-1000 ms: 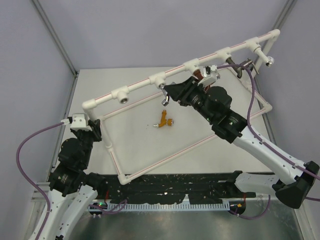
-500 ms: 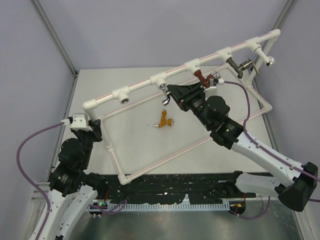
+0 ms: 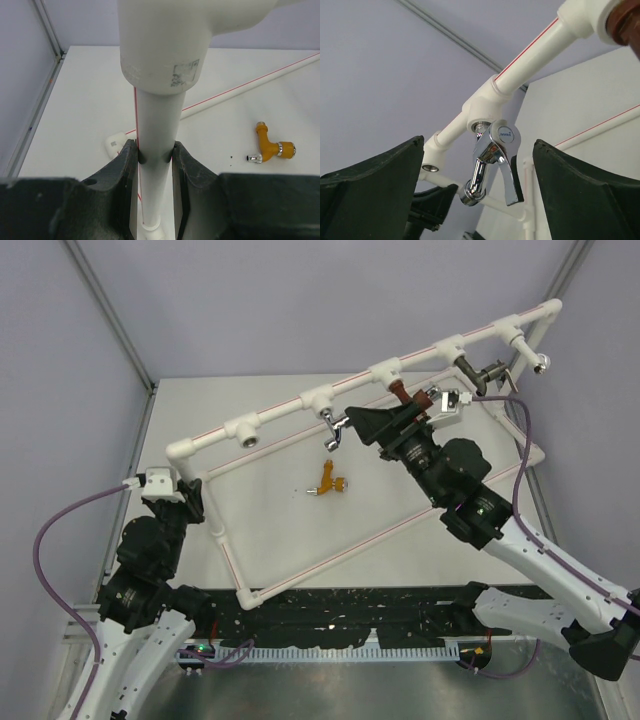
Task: Install the water faucets
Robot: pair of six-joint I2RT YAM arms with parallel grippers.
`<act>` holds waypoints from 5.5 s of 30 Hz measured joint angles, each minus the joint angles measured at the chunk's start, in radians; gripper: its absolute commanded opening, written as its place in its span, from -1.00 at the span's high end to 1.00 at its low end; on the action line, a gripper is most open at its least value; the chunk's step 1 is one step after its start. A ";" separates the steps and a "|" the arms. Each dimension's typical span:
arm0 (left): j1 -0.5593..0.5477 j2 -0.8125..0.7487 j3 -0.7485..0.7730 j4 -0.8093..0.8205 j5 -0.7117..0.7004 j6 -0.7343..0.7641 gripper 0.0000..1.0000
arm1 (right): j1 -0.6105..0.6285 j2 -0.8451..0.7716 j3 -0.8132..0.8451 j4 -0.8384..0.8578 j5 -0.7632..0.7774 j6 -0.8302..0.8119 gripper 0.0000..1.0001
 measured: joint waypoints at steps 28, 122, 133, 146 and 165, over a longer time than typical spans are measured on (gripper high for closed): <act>0.000 0.005 0.002 0.000 -0.002 0.000 1.00 | 0.372 0.012 0.177 -0.372 0.055 -2.124 -1.00; -0.005 0.005 0.002 0.000 0.023 0.000 1.00 | 0.107 -0.127 -0.183 0.248 0.044 -0.585 -0.78; -0.005 0.007 0.002 0.001 0.023 0.000 1.00 | 0.187 -0.045 0.256 -0.338 -0.059 -1.431 -0.87; -0.005 0.008 0.002 0.001 0.022 0.000 1.00 | 0.390 0.087 0.163 -0.391 0.256 -2.226 -0.79; -0.005 0.008 0.002 0.001 0.023 0.000 1.00 | 0.351 0.232 0.088 -0.007 0.291 -2.557 0.11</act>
